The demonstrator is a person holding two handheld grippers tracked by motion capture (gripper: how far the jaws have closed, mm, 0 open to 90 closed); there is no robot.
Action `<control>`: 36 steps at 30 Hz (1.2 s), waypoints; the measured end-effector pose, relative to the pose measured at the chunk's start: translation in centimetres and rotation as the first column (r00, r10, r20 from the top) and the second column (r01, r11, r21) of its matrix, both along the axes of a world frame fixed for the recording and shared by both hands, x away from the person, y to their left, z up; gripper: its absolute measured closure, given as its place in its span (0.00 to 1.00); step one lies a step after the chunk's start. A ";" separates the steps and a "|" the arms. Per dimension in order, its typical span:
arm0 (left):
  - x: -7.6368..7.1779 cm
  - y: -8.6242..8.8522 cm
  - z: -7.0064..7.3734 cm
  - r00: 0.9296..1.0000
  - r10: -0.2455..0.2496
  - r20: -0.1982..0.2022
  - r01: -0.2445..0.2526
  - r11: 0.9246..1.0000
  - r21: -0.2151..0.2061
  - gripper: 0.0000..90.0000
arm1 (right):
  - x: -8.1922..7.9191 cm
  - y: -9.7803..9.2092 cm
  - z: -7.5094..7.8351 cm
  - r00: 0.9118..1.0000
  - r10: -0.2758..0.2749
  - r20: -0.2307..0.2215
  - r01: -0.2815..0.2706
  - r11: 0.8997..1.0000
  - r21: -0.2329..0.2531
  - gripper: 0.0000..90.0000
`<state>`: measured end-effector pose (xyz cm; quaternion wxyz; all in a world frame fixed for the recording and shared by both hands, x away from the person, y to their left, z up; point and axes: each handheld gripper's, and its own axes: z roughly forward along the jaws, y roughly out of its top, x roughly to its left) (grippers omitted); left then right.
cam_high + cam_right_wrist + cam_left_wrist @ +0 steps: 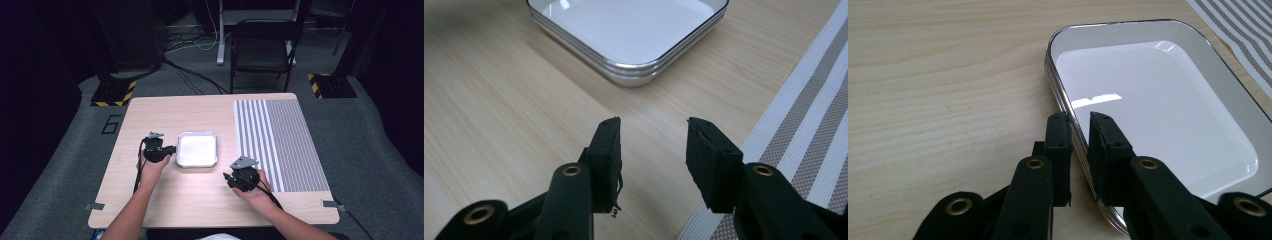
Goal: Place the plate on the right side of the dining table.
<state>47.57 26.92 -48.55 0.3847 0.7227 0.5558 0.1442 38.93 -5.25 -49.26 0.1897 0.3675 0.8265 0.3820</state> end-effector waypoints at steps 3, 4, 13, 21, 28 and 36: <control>0.2 0.0 -0.2 1.000 0.008 -0.009 -0.008 1.000 -0.012 0.88 | 0.5 0.1 0.6 1.000 -0.015 0.012 0.015 1.000 0.015 0.64; 0.3 -0.1 -0.2 1.000 0.004 -0.016 -0.004 1.000 -0.002 0.88 | 0.7 0.1 0.7 1.000 -0.017 0.014 0.017 1.000 0.020 0.64; 1.0 -0.8 -0.3 0.999 -0.015 -0.035 0.015 1.000 0.014 0.88 | 2.6 0.5 1.7 0.999 -0.044 0.002 0.044 0.997 0.056 0.67; 1.5 -1.4 -0.6 0.999 -0.010 -0.042 0.012 0.998 0.056 0.90 | 3.8 1.4 1.4 0.997 -0.071 -0.014 0.072 0.995 0.074 0.68; 1.6 -1.3 -0.9 0.999 -0.001 -0.047 0.003 0.999 0.039 0.92 | 4.7 2.3 0.8 0.996 -0.087 -0.028 0.090 0.992 0.092 0.67; 1.7 -1.4 -0.6 0.997 0.038 -0.068 -0.037 0.999 0.023 0.95 | 6.2 3.1 0.5 0.993 -0.109 -0.052 0.114 0.987 0.110 0.65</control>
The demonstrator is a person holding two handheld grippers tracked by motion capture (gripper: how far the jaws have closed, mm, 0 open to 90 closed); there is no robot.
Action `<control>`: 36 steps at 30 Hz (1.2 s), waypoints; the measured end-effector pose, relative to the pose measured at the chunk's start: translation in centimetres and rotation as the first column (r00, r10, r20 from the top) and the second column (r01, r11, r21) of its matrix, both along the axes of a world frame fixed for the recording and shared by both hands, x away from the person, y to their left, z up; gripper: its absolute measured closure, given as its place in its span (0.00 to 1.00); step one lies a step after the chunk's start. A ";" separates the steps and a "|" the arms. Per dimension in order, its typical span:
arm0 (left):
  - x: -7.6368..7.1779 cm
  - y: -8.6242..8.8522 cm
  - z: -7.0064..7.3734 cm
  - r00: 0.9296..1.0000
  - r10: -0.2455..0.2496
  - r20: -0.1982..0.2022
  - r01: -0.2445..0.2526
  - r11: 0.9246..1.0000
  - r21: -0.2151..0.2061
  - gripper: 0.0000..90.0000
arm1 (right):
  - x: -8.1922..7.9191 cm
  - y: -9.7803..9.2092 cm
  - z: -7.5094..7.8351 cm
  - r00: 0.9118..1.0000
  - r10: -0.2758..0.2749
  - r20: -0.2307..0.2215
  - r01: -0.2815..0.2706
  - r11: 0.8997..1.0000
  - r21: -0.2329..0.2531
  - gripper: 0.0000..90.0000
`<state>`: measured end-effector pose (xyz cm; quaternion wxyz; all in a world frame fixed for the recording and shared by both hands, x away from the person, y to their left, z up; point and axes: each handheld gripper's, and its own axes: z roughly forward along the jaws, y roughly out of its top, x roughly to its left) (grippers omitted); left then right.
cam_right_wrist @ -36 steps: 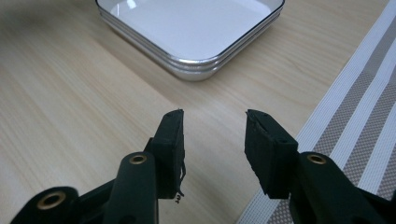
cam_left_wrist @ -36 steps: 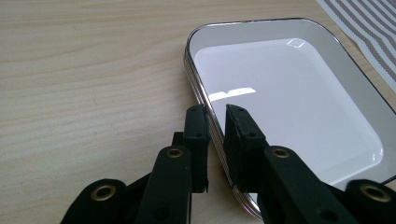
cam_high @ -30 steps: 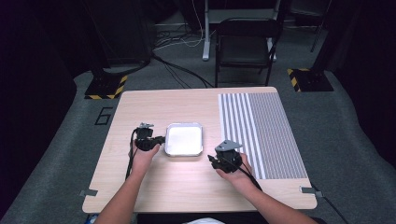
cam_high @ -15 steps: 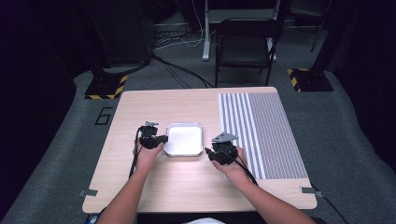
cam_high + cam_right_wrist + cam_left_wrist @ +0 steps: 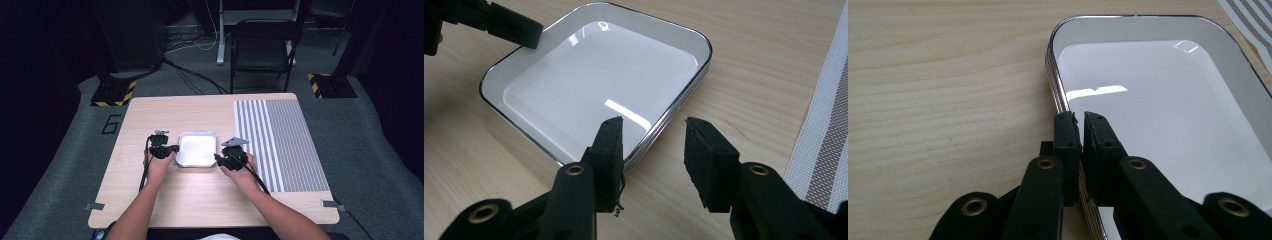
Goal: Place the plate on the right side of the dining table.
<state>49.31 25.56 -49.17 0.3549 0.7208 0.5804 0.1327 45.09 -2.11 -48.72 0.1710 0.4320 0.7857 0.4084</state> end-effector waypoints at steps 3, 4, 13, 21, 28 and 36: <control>0.0 0.0 0.1 1.000 0.012 0.002 -0.012 1.000 -0.006 0.96 | 0.3 0.2 0.0 1.000 -0.004 -0.003 0.004 1.000 0.002 0.65; 0.0 0.0 0.1 1.000 0.012 0.002 -0.012 1.000 -0.006 0.96 | 0.3 0.2 0.0 1.000 -0.005 -0.004 0.005 1.000 0.003 0.65; -0.2 0.1 0.5 0.999 0.028 0.026 -0.028 1.000 0.001 1.00 | 0.5 0.2 -0.2 1.000 -0.009 -0.009 0.009 1.000 0.006 0.64; 0.0 0.1 0.3 0.999 0.034 0.007 -0.034 0.999 -0.043 0.89 | 0.7 0.1 -0.3 1.000 -0.017 -0.005 0.017 1.000 0.015 0.63; 0.3 -0.9 -0.2 0.999 0.036 -0.002 -0.036 0.999 0.036 0.94 | 0.8 0.0 -0.3 1.000 -0.025 -0.002 0.025 1.000 0.017 0.63; 0.2 -1.1 0.1 0.999 0.051 0.002 -0.051 0.998 0.034 0.96 | 1.0 0.0 -0.6 0.999 -0.033 -0.007 0.034 0.999 0.020 0.62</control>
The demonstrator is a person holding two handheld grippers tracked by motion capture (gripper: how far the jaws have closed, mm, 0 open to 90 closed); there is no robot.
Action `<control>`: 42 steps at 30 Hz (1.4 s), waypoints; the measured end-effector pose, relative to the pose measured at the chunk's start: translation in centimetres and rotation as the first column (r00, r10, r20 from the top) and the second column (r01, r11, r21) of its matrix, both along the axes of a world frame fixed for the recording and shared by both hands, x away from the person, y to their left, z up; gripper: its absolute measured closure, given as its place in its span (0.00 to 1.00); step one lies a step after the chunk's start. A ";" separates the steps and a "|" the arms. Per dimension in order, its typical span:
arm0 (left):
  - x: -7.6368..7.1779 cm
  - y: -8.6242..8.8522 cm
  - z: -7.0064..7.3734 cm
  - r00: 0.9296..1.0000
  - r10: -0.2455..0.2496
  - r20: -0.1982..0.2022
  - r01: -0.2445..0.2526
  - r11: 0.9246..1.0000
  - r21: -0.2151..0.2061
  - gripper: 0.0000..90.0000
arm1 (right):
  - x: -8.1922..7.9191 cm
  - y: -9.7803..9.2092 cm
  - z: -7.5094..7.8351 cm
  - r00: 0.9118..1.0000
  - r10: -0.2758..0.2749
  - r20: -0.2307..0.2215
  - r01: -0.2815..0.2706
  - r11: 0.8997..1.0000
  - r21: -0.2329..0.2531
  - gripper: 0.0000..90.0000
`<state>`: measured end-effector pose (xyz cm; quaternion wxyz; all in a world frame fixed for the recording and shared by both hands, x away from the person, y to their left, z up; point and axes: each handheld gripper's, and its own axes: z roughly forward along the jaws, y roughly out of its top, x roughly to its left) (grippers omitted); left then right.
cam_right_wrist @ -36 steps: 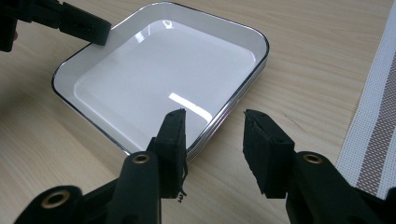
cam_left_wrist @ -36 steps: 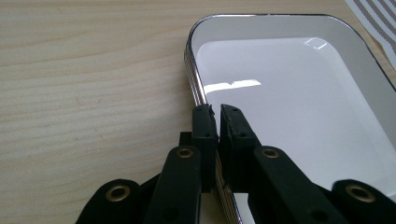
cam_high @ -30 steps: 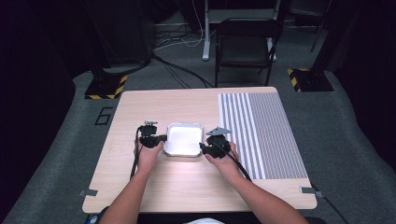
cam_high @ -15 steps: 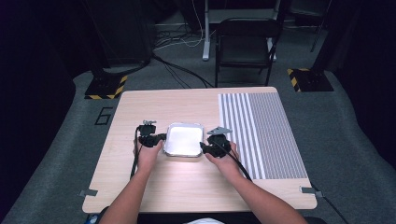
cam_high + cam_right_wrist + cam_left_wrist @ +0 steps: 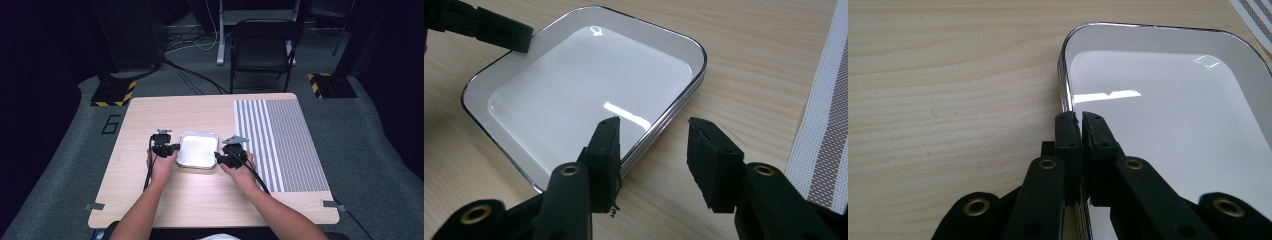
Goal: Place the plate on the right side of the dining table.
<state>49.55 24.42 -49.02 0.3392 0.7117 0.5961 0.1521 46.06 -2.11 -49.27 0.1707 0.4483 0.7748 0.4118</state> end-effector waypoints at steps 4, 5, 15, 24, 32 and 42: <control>0.0 -0.1 0.3 1.000 0.009 0.007 -0.009 1.000 0.004 0.98 | 0.1 -0.1 0.0 1.000 -0.007 -0.003 0.007 1.000 0.003 0.62; 0.0 -0.1 0.3 1.000 0.009 0.007 -0.009 1.000 0.004 0.98 | 0.1 -0.1 0.0 1.000 -0.007 -0.003 0.007 1.000 0.003 0.62; 0.4 0.7 0.2 1.000 -0.006 -0.026 0.004 0.997 -0.072 0.98 | 0.5 -0.2 -0.2 1.000 -0.016 -0.025 0.016 0.999 0.029 0.61; 0.4 1.4 -0.1 0.999 -0.018 -0.042 0.012 0.990 -0.141 0.97 | 1.1 0.1 -1.1 0.996 0.000 -0.087 0.003 0.999 0.032 0.61; 0.4 1.5 -0.3 0.998 -0.043 -0.049 0.033 0.982 -0.185 0.97 | 1.4 0.5 -1.5 0.993 0.019 -0.118 -0.013 0.999 0.048 0.63; 0.2 1.4 -0.3 0.997 -0.060 -0.050 0.050 0.982 -0.185 0.97 | 1.8 0.6 -1.3 0.995 0.015 -0.099 -0.015 1.000 0.007 0.67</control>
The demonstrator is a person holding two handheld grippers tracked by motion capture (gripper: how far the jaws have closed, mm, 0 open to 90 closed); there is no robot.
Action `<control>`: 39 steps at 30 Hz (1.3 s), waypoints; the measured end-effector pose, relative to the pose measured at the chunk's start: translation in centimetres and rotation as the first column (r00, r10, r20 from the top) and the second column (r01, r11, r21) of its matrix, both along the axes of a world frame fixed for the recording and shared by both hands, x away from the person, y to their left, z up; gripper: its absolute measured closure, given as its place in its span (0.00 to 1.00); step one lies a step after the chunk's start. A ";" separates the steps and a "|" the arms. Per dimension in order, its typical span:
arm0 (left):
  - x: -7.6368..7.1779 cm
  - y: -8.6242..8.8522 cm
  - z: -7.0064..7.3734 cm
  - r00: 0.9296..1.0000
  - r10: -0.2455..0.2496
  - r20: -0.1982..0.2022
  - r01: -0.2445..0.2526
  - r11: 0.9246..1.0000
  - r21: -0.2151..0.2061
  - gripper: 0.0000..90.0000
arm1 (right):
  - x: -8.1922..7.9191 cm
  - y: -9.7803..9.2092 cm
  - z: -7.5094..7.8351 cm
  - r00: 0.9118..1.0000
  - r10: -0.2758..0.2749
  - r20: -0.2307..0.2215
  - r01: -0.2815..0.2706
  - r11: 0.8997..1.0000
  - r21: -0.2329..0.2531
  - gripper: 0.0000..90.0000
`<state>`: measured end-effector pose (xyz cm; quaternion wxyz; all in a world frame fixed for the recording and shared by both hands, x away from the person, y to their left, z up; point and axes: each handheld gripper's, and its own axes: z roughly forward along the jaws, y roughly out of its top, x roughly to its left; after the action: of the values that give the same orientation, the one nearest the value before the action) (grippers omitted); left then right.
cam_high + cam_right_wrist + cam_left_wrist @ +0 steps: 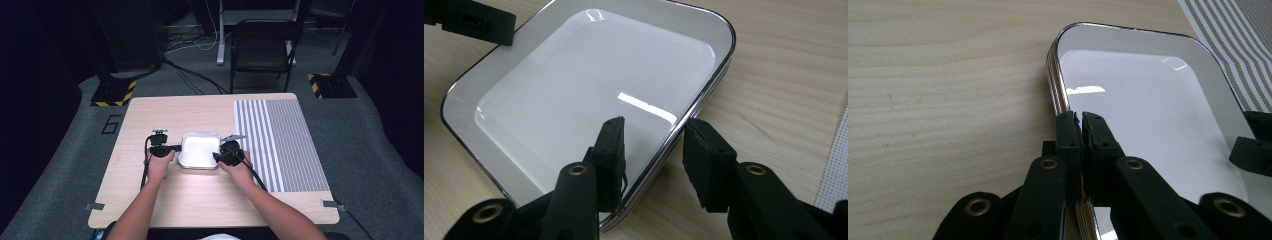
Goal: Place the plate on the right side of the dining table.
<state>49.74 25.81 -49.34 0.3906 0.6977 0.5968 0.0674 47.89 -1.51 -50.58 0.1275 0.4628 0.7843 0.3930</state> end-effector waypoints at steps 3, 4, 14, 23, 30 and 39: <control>-0.1 -0.1 0.0 1.000 0.005 -0.001 -0.005 1.000 0.002 0.97 | 0.2 0.1 0.1 1.000 -0.004 0.003 0.004 1.000 -0.014 0.67; -0.1 -0.2 0.0 1.000 0.007 -0.005 -0.007 1.000 -0.001 0.97 | 0.2 0.1 0.1 1.000 -0.003 0.005 0.003 1.000 -0.016 0.67; -0.3 -0.2 0.2 1.000 0.014 0.016 -0.014 1.000 -0.012 0.97 | 0.4 -0.1 0.1 1.000 -0.005 0.001 0.005 1.000 -0.004 0.67; -0.5 -0.2 0.5 1.000 0.017 0.022 -0.016 0.999 -0.028 0.97 | 0.4 -0.1 0.2 1.000 -0.012 0.002 0.012 1.000 -0.005 0.65; -0.4 -0.2 0.2 1.000 0.027 0.011 -0.027 0.999 -0.029 0.97 | 0.4 0.0 0.8 1.000 -0.019 0.012 0.019 1.000 0.000 0.65; -0.4 -0.1 0.2 0.999 0.043 0.028 -0.042 0.999 -0.027 0.97 | 0.7 0.1 1.4 0.999 -0.030 0.018 0.030 1.000 -0.003 0.73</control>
<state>49.29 25.75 -49.09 0.4065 0.6787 0.6067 0.0777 48.58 -1.38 -49.23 0.1413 0.4709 0.7766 0.3938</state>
